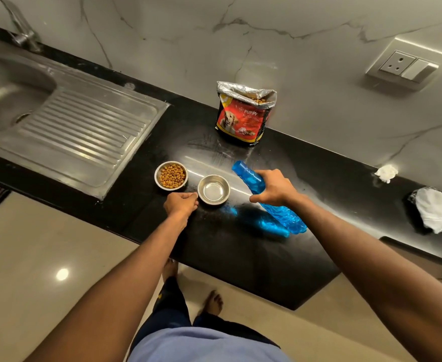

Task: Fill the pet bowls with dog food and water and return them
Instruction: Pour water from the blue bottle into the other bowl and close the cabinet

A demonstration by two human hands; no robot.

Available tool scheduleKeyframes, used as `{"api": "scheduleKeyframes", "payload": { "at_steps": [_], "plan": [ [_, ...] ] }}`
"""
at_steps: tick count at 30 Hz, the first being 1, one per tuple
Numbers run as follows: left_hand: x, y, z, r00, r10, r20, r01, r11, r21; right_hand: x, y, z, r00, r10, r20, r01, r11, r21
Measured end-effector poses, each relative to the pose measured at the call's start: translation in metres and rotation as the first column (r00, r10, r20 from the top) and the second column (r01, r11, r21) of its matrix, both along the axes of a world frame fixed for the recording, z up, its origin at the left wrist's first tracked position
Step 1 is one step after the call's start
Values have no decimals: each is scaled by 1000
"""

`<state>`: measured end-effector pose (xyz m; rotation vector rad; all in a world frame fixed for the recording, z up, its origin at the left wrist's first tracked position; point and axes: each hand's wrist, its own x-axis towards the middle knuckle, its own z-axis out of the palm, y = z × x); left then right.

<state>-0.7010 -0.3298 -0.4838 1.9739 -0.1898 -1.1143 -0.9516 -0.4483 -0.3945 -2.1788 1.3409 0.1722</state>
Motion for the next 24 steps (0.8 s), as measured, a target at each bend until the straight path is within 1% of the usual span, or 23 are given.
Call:
{"api": "scheduleKeyframes", "payload": {
  "at_steps": [6, 11, 24],
  "plan": [
    [-2, -3, -3, 1000, -4, -31, 4, 1000, -7, 2, 1, -8, 997, 19, -73, -14, 998, 64],
    [-2, -6, -4, 999, -36, -1, 36, 999, 4, 5, 2, -17, 985, 62, -161, -56, 998, 41],
    [-3, -10, -4, 999, -54, -7, 54, 999, 2, 13, 3, -32, 958, 141, -251, -132, 990, 53]
  ]
}}
